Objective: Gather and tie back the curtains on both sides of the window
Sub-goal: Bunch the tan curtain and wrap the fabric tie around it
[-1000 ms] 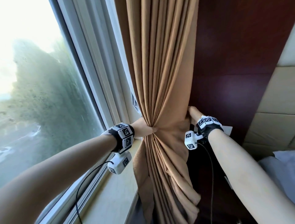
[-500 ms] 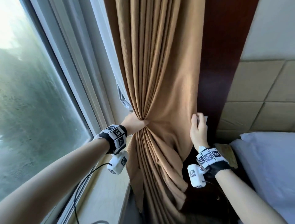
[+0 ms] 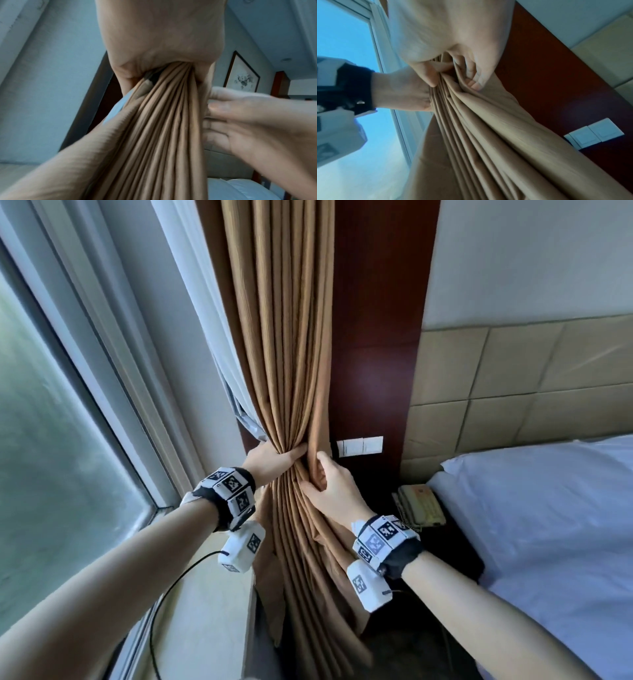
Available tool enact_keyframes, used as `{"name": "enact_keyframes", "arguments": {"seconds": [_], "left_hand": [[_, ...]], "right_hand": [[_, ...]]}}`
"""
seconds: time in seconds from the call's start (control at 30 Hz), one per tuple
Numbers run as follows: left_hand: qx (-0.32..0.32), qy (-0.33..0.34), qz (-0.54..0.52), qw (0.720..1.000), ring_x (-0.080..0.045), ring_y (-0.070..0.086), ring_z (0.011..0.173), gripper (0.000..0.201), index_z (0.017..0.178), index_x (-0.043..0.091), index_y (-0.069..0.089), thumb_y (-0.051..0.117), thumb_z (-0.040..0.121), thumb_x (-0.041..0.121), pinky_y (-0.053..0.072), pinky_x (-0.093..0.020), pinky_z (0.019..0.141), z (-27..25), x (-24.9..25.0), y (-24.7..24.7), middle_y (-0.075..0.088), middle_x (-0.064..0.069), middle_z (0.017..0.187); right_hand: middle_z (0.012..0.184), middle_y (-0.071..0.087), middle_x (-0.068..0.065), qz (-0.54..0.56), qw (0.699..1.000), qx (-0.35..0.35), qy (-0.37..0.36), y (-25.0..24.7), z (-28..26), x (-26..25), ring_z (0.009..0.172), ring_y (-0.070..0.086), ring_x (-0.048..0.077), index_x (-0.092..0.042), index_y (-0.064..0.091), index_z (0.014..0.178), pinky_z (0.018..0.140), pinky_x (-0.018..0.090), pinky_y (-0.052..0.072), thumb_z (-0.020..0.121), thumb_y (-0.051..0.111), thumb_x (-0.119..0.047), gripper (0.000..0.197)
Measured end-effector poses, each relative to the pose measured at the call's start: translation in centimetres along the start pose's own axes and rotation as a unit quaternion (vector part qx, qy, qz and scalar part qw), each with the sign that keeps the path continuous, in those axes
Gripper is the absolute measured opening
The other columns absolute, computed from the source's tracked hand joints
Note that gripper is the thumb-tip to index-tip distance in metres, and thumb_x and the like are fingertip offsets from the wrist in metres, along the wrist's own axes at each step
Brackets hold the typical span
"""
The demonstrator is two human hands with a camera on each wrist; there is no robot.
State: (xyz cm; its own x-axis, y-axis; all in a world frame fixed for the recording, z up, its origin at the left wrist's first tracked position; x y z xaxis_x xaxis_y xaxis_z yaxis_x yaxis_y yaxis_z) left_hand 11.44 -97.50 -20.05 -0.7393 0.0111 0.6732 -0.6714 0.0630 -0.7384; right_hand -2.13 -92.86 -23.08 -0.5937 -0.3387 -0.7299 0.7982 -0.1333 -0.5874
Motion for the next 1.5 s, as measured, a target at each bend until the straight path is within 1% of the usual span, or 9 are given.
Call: {"name": "enact_keyframes", "arguments": {"seconds": [0.1, 0.27, 0.43, 0.63, 0.83, 1.0, 1.1, 1.2, 1.5], "left_hand": [[-0.040, -0.011, -0.002, 0.999, -0.029, 0.048, 0.126, 0.090, 0.140, 0.013, 0.043, 0.053, 0.076, 0.075, 0.039, -0.038, 0.108, -0.9, 0.9, 0.9, 0.051, -0.010, 0.137], [0.011, 0.013, 0.057, 0.998, -0.031, 0.054, 0.118, 0.084, 0.138, 0.015, 0.046, 0.053, 0.078, 0.074, 0.046, -0.036, 0.099, -1.4, 2.4, 1.0, 0.056, -0.011, 0.131], [0.010, 0.014, 0.081, 0.997, -0.033, 0.056, 0.113, 0.047, 0.128, 0.010, 0.054, 0.056, 0.086, 0.032, 0.044, -0.031, 0.092, -0.6, 1.6, 0.6, 0.060, -0.013, 0.124], [-0.021, 0.011, 0.098, 0.995, -0.031, 0.051, 0.121, 0.054, 0.137, 0.015, 0.048, 0.053, 0.086, 0.031, 0.042, -0.031, 0.099, 0.3, -0.2, -0.1, 0.054, -0.009, 0.133], [-0.018, 0.015, 0.104, 0.994, -0.032, 0.043, 0.132, 0.060, 0.146, 0.021, 0.036, 0.051, 0.089, 0.030, 0.035, -0.032, 0.109, 0.0, -1.0, -1.0, 0.045, -0.009, 0.144], [-0.021, 0.039, 0.115, 0.992, -0.032, 0.045, 0.129, 0.049, 0.141, 0.018, 0.042, 0.048, 0.093, 0.025, 0.038, -0.032, 0.106, -0.2, -0.3, -0.7, 0.049, -0.011, 0.140], [-0.030, 0.034, 0.105, 0.993, -0.031, 0.043, 0.131, 0.048, 0.142, 0.015, 0.042, 0.048, 0.095, 0.021, 0.034, -0.029, 0.106, -0.3, -0.1, -0.7, 0.047, -0.012, 0.142], [-0.027, 0.019, 0.082, 0.996, -0.030, 0.042, 0.132, 0.050, 0.144, 0.014, 0.040, 0.049, 0.095, 0.022, 0.033, -0.027, 0.105, -0.2, -0.2, -0.9, 0.046, -0.011, 0.144], [-0.021, -0.002, 0.067, 0.998, -0.028, 0.035, 0.138, 0.058, 0.149, 0.014, 0.030, 0.052, 0.095, 0.023, 0.028, -0.029, 0.111, 0.2, -0.8, -1.1, 0.038, -0.009, 0.150]], "right_hand": [[0.150, 0.038, 0.006, 0.011, 0.998, -0.065, -0.007, 1.2, -0.9, -1.0, 0.139, 0.034, 0.021, -0.017, 0.029, 0.150, 0.116, 0.038, 0.029, 0.087, 0.065, -0.037, 0.076], [0.155, 0.020, -0.003, -0.026, 0.994, -0.110, -0.007, 1.8, -1.8, -1.4, 0.144, 0.020, 0.020, -0.024, 0.018, 0.153, 0.118, 0.044, 0.023, 0.083, 0.065, -0.047, 0.087], [0.149, 0.025, -0.004, -0.087, 0.976, -0.201, -0.004, 1.9, -1.6, -1.9, 0.137, 0.031, 0.018, -0.011, 0.028, 0.150, 0.114, 0.041, 0.030, 0.086, 0.063, -0.051, 0.083], [0.119, 0.064, -0.005, -0.015, 0.979, -0.194, 0.055, -1.1, 4.0, 1.9, 0.115, 0.059, 0.012, -0.022, 0.063, 0.126, 0.105, 0.033, 0.043, 0.082, 0.069, -0.036, 0.046], [0.141, 0.047, 0.002, 0.214, 0.943, -0.130, 0.218, -1.2, 9.0, 6.5, 0.128, 0.047, 0.021, -0.033, 0.011, 0.153, 0.098, 0.038, 0.042, 0.072, 0.080, -0.047, 0.107], [0.151, 0.041, 0.004, 0.312, 0.908, -0.195, 0.199, 1.5, 12.9, 5.2, 0.134, 0.042, 0.023, -0.037, 0.003, 0.154, 0.111, 0.050, 0.035, 0.065, 0.087, -0.032, 0.123], [0.140, 0.054, 0.001, 0.321, 0.883, -0.273, 0.206, 2.6, 13.3, 4.5, 0.130, 0.048, 0.025, -0.031, 0.031, 0.148, 0.107, 0.055, 0.036, 0.058, 0.090, -0.037, 0.108], [0.116, 0.070, 0.006, 0.338, 0.867, -0.306, 0.199, 3.2, 13.2, 3.5, 0.112, 0.063, 0.025, -0.017, 0.057, 0.127, 0.086, 0.041, 0.050, 0.069, 0.076, -0.031, 0.063], [0.113, 0.070, 0.002, 0.343, 0.902, -0.199, 0.168, 0.8, 14.0, 8.7, 0.109, 0.064, 0.016, -0.011, 0.065, 0.103, 0.103, 0.035, 0.045, 0.090, 0.068, -0.022, 0.017]]}}
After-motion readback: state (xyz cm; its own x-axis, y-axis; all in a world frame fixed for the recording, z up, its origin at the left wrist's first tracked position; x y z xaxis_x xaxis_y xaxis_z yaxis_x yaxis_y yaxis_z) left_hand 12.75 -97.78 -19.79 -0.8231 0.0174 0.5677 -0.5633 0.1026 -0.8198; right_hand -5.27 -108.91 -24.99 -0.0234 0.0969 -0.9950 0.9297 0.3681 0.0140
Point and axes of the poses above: each hand's wrist, its own z-axis towards the middle knuckle, its own y-axis out of the palm, x = y × z, the point moved 9 cm from there along z, towards the middle knuckle
